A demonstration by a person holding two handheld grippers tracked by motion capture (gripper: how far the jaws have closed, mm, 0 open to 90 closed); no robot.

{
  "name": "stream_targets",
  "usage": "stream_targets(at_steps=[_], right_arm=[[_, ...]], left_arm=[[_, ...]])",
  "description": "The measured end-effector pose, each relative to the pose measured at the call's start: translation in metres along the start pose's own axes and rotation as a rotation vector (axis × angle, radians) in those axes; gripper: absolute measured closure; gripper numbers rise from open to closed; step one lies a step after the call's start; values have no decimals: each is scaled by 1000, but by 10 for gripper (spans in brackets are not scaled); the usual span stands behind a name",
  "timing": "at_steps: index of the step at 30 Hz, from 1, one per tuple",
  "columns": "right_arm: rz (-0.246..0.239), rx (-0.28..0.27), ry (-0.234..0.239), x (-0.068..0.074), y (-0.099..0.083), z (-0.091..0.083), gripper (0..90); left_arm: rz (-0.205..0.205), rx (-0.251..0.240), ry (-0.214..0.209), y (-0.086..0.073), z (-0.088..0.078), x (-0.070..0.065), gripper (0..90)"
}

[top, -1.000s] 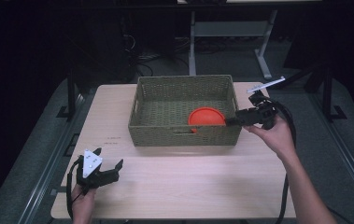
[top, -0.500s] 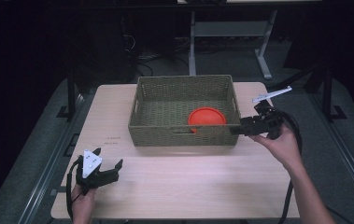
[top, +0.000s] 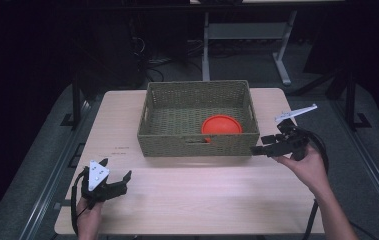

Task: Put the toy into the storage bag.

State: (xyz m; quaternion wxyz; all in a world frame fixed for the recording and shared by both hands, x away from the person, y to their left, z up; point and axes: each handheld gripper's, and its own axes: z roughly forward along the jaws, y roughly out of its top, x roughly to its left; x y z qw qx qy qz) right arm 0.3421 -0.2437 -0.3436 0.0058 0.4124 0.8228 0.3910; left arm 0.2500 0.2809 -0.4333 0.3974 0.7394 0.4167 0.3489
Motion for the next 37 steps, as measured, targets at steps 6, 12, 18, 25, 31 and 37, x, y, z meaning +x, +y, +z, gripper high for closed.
stream_targets(at_steps=[6, 12, 18, 25, 31, 37], right_arm=[[14, -9, -9, -4, -13, -2, 262], [27, -8, -17, -5, -25, -2, 262], [37, 0, -26, -5, -42, 1, 259], [47, 10, -34, -2, -67, 8, 252], [38, -53, -35, 6, -95, 10, 231], [45, -230, -4, 18, -123, 6, 208]], left_arm=[[-6, -1, 1, 0, -1, 0, 128], [-9, -4, 1, 0, -1, 0, 128], [-9, -8, -2, 0, -1, 0, 128], [-11, -10, 0, 0, 0, 0, 128], [-12, -10, -2, 0, 0, 0, 128], [-8, -9, -9, 0, 1, 0, 129]])
